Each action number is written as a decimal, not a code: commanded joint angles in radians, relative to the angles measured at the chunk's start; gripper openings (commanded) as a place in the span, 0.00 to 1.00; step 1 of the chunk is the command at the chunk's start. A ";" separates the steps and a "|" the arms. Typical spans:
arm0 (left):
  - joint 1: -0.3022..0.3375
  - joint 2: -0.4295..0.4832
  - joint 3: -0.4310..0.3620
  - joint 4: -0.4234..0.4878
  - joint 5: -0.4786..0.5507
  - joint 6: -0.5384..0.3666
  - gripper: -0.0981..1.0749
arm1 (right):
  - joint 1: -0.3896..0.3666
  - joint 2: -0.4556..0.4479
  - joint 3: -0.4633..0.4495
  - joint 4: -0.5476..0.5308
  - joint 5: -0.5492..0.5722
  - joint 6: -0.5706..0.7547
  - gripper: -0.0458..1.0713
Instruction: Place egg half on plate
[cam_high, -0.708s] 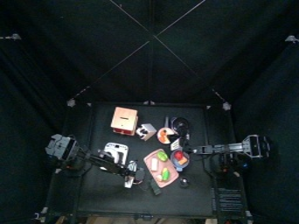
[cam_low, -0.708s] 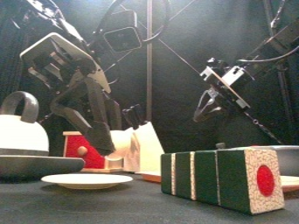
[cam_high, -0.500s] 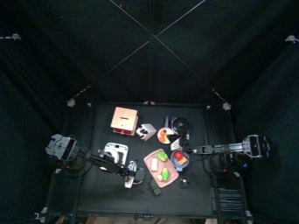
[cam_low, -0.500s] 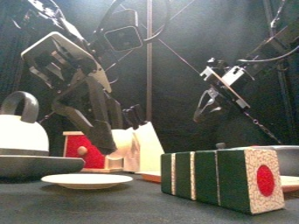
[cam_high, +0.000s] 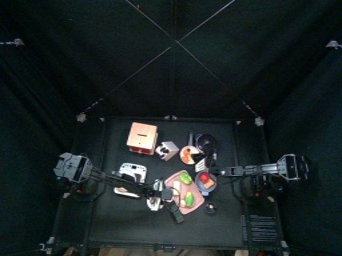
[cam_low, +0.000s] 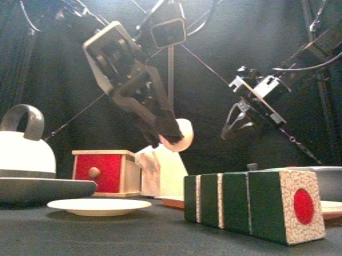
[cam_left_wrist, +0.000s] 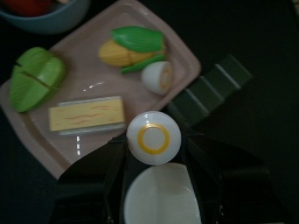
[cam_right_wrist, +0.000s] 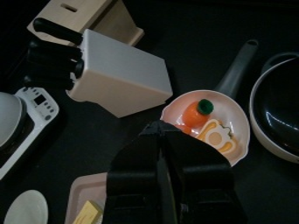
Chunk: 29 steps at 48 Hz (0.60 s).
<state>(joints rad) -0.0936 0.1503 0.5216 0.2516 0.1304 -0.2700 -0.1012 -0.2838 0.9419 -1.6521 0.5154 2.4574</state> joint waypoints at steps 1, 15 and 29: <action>0.031 0.002 -0.023 -0.002 -0.006 0.002 0.65 | -0.002 -0.014 -0.008 -0.003 0.003 -0.003 0.29; 0.074 0.043 -0.028 -0.009 -0.008 -0.002 0.67 | -0.002 -0.014 -0.008 -0.003 0.003 -0.003 0.29; 0.080 0.046 -0.025 -0.040 -0.008 0.000 0.82 | -0.002 -0.014 -0.006 -0.003 0.003 -0.003 0.29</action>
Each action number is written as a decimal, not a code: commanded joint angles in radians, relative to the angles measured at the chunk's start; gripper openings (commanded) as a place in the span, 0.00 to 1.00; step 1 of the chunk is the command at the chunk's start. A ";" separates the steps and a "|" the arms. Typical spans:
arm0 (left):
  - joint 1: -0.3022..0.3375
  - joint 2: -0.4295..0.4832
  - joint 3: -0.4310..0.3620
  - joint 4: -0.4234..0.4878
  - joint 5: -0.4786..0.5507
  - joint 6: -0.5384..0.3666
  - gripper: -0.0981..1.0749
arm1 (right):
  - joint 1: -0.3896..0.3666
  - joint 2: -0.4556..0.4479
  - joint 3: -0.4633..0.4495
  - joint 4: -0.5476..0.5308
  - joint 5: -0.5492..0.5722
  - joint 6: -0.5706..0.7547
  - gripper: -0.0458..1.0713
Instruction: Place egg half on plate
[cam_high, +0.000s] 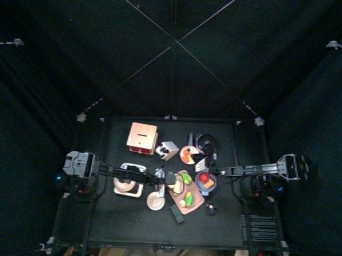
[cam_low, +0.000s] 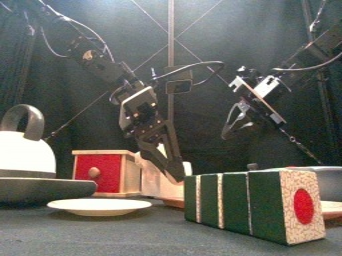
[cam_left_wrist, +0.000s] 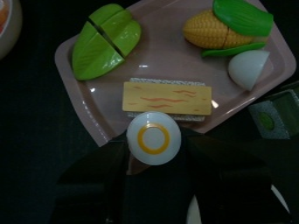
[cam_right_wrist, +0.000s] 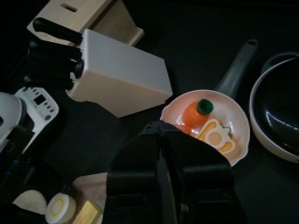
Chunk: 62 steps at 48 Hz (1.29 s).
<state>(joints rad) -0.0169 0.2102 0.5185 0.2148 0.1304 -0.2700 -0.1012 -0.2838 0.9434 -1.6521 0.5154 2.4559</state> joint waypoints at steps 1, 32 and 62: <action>0.003 -0.014 -0.021 -0.003 -0.008 0.000 0.82 | -0.002 -0.014 -0.009 -0.002 0.003 -0.002 0.29; 0.002 -0.014 -0.017 -0.006 -0.006 0.000 0.84 | -0.002 -0.014 -0.008 -0.002 0.005 -0.002 0.29; 0.003 -0.032 -0.009 -0.023 -0.008 -0.002 0.84 | -0.002 -0.014 -0.009 -0.003 0.003 -0.002 0.29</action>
<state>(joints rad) -0.0184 0.2102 0.5185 0.2040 0.1304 -0.2715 -0.1012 -0.2838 0.9434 -1.6506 0.5154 2.4559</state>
